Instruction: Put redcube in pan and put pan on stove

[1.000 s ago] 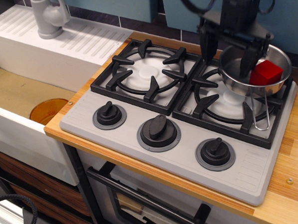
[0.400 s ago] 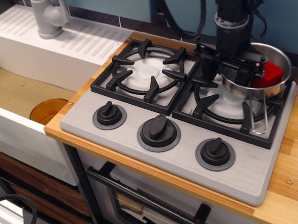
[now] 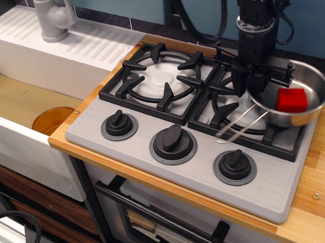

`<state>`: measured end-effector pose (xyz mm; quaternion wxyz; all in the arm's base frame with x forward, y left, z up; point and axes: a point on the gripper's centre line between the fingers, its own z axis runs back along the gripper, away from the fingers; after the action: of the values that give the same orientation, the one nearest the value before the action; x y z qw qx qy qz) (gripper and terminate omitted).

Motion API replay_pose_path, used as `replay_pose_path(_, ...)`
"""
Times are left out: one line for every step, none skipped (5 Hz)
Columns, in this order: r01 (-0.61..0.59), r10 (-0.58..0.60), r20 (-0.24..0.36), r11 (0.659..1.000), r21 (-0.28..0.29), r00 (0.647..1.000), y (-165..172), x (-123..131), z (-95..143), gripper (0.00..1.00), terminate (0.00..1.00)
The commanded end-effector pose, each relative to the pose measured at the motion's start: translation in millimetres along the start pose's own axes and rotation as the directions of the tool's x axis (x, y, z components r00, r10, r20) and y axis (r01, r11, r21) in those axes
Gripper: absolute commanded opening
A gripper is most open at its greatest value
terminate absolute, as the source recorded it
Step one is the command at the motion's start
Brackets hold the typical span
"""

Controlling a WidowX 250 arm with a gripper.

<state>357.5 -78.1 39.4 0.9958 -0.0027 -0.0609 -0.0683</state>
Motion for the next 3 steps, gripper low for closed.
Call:
replay_pose_path(0.007, -0.008, 0.022, 0.999, 0.041, 1.0, -1, 4, 62, 0.0, 0.0)
replay_pose_path(0.001, 0.0, -0.004, 0.999, 0.055, 1.0, -2, 3, 77, 0.0, 0.0)
replay_pose_path(0.004, -0.002, -0.033, 0.998, 0.069, 0.999, -2, 5, 96, 0.0, 0.0)
